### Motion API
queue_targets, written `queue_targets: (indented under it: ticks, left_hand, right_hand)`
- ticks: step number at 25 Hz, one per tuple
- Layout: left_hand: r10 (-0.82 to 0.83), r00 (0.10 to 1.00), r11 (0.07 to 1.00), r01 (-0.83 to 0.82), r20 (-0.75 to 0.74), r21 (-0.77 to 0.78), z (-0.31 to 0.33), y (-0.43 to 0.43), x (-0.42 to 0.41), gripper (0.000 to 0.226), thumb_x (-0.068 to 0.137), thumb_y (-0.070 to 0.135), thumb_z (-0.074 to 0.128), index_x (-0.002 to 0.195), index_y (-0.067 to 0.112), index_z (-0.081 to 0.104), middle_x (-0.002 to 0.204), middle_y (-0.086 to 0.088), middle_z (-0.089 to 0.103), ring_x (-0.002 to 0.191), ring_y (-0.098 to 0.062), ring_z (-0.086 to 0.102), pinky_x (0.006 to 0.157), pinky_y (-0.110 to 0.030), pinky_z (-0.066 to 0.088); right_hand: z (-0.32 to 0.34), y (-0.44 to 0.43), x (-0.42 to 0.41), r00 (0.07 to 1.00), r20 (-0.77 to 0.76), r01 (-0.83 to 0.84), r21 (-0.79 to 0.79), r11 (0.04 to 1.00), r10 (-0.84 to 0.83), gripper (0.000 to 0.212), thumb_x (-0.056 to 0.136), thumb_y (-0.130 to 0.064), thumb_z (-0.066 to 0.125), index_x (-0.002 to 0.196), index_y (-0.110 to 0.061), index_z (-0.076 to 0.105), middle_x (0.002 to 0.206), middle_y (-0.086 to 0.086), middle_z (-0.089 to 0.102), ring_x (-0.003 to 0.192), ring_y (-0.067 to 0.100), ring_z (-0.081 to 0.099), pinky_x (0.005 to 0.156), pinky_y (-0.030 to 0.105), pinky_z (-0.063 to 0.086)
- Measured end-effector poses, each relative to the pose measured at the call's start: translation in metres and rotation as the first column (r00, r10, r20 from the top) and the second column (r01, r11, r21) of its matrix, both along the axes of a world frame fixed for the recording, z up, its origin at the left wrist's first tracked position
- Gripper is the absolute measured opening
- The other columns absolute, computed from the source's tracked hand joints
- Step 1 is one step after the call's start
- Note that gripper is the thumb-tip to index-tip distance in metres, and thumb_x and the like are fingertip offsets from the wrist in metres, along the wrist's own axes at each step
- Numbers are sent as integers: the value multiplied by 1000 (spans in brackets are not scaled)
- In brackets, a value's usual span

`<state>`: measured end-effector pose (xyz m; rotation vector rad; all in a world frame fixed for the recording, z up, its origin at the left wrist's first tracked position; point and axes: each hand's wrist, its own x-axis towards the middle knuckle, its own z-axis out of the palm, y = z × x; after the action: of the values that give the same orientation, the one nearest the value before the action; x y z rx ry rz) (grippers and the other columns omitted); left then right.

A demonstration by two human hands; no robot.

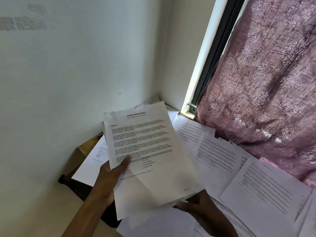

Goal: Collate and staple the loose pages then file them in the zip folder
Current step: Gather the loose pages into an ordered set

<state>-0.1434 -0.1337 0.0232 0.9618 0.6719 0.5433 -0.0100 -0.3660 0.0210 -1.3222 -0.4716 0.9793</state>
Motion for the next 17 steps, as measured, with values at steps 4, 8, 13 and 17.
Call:
queue_targets:
  ticks: [4, 8, 13, 17]
  left_hand:
    - [-15, 1000, 989, 12, 14, 150, 10, -9, 8, 54, 65, 36, 86, 111, 13, 68, 107, -11, 74, 96, -31, 71, 81, -46, 59]
    - [-80, 996, 921, 89, -38, 378, 22, -19, 18, 19, 81, 26, 71, 99, 23, 71, 97, 7, 76, 92, -12, 71, 76, -23, 58]
    - [-125, 991, 849, 132, -50, 511, 30, -37, 34, 26, 89, 3, 61, 98, 27, 61, 83, 31, 70, 83, 9, 66, 62, -7, 51]
    - [-103, 993, 838, 118, -58, 533, 19, -36, 35, 23, 90, 6, 60, 102, 26, 62, 85, 29, 71, 84, 7, 67, 66, -11, 54]
  right_hand:
    - [12, -22, 36, 992, -52, 112, -40, 993, -114, 91, 50, -47, 90, 130, -19, 56, 123, 14, 68, 112, 31, 66, 85, 41, 55]
    - [26, -18, 48, 966, 248, 103, -130, 986, -68, 76, 67, -52, 83, 129, -21, 54, 115, 4, 73, 108, 21, 69, 84, 31, 57]
    - [16, 10, 31, 768, 584, 373, -71, 925, -265, 29, 90, -11, 68, 105, -34, 60, 102, -12, 70, 92, -5, 67, 73, 11, 53]
    - [-10, 19, 18, 767, 511, 447, 8, 894, -388, 31, 88, -5, 69, 116, -15, 60, 108, -3, 70, 94, -2, 67, 72, 13, 54]
